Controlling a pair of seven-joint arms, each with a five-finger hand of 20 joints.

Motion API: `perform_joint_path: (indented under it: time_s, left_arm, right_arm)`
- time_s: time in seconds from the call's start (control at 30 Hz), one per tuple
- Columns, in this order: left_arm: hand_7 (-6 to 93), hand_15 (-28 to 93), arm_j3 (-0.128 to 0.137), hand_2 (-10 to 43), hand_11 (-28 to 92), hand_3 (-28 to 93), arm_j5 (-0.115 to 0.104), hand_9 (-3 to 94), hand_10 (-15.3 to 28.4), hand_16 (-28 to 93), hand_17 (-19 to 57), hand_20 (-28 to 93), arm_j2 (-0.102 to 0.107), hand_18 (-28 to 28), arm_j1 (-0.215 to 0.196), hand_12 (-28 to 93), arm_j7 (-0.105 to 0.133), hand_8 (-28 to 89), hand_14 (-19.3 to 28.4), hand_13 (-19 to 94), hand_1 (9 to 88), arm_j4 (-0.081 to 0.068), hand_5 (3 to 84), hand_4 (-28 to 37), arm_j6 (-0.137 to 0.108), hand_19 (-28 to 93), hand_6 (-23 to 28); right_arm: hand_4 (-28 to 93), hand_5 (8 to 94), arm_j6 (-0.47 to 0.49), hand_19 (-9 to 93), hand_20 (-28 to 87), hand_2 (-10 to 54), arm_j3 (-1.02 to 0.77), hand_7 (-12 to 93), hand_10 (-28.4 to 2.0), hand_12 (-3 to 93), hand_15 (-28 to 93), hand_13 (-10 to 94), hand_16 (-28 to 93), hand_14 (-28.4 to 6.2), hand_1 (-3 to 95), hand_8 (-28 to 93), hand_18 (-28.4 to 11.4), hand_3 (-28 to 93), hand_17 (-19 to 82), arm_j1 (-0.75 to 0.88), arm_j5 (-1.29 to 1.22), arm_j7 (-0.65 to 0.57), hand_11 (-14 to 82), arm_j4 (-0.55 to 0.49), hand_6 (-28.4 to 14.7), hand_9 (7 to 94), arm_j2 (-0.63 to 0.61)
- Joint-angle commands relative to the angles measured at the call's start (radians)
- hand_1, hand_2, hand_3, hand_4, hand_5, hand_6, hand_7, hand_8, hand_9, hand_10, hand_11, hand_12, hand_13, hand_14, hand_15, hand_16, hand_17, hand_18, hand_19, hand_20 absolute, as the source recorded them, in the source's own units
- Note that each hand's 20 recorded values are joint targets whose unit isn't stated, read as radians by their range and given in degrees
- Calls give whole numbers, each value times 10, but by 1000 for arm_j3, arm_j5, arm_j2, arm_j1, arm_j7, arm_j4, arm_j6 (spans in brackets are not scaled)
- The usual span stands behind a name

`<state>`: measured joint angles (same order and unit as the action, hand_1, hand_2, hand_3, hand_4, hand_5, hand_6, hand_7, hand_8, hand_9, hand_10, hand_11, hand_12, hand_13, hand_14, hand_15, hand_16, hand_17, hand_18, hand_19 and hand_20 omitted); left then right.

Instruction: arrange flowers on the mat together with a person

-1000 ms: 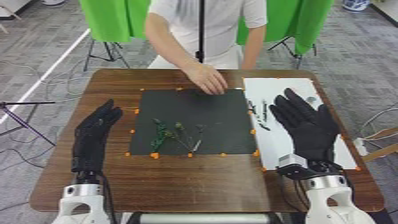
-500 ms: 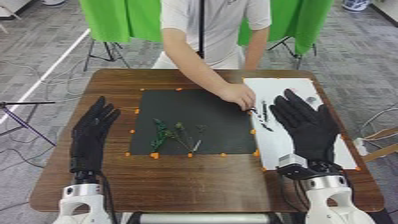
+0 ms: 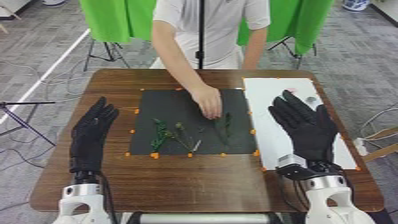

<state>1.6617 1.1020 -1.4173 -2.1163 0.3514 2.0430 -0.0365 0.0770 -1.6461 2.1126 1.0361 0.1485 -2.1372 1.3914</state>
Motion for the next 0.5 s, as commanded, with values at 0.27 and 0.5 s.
perform_joint_path:
  time_s: [0.27,0.5]
  left_arm:
    - [54,105,9,-84,125,655,-4,387,121,14,141,224,-11,87,-14,160,-27,-51,138,361,291,3,405,-162,12,35,55]
    - [56,104,13,-83,128,654,-1,390,120,15,139,224,-14,87,-13,161,-34,-51,138,358,291,4,410,-163,22,34,55]
  right_arm:
    - [-206,397,0,3,246,76,2,47,-157,83,92,282,40,-104,16,-83,-81,736,193,24,2,-5,42,-14,-99,416,13]
    - [-205,399,-6,4,249,71,3,49,-158,84,93,283,40,-104,15,-83,-85,739,192,27,5,-14,42,-14,-95,418,13]
